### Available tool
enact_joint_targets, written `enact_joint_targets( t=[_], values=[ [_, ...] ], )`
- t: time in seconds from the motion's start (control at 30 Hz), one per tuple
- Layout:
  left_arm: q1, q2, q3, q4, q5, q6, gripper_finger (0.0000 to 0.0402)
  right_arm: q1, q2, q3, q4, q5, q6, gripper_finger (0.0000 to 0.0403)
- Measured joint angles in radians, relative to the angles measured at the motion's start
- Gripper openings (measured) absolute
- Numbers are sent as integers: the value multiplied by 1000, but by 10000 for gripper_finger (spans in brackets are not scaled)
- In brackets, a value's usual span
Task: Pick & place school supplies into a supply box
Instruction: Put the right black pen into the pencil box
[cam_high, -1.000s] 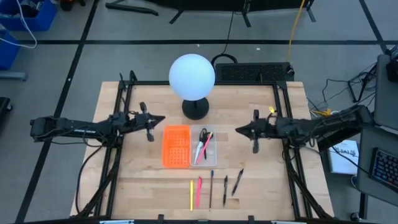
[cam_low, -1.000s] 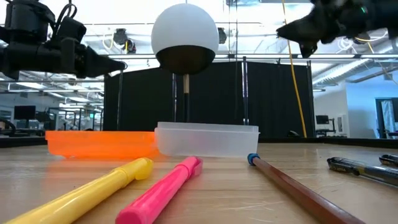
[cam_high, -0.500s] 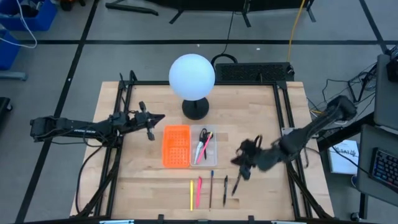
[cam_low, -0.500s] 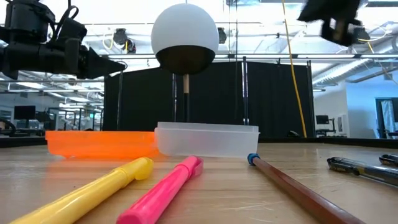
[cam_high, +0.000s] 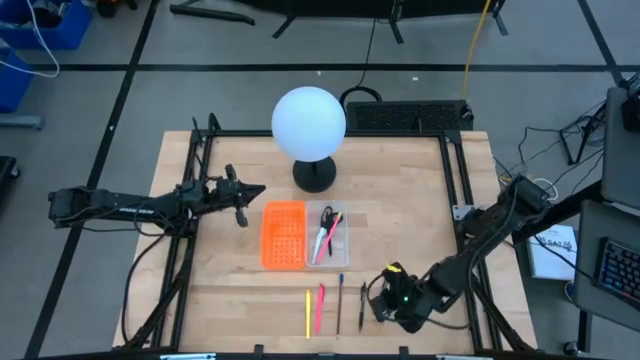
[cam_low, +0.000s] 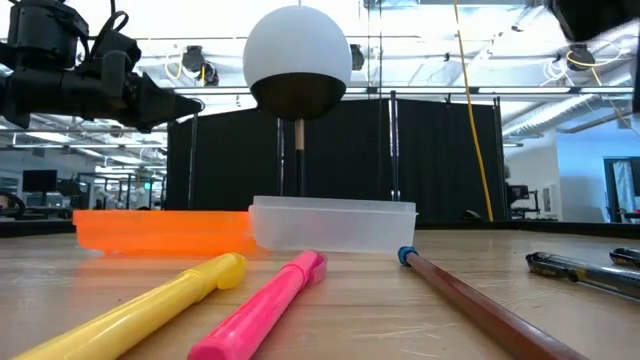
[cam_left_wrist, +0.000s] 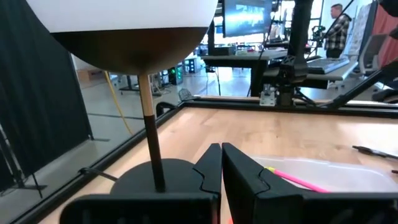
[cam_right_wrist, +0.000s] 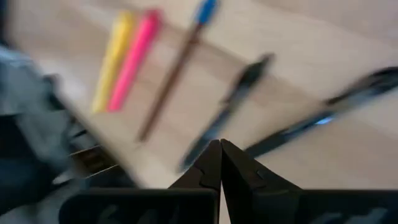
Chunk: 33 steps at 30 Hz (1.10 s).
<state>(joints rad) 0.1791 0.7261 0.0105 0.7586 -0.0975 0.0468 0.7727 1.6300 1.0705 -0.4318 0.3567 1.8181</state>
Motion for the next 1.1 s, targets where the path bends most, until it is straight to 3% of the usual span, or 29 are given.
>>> enact_joint_targets(
  t=[0.2,0.37,0.5,0.77,1.1],
  values=[
    [0,0,0,0,0,53,21,-21,56,-1,44,-123,-28,2],
    [0,0,0,0,0,59,21,-26,56,0,47,-116,-43,20],
    [0,0,0,0,0,55,21,-25,57,-1,-18,-105,49,40],
    [0,0,0,-16,0,48,21,-27,57,-1,-86,-258,260,77],
    [0,0,0,-23,0,53,21,-71,57,-19,-89,-336,264,139]
  ],
)
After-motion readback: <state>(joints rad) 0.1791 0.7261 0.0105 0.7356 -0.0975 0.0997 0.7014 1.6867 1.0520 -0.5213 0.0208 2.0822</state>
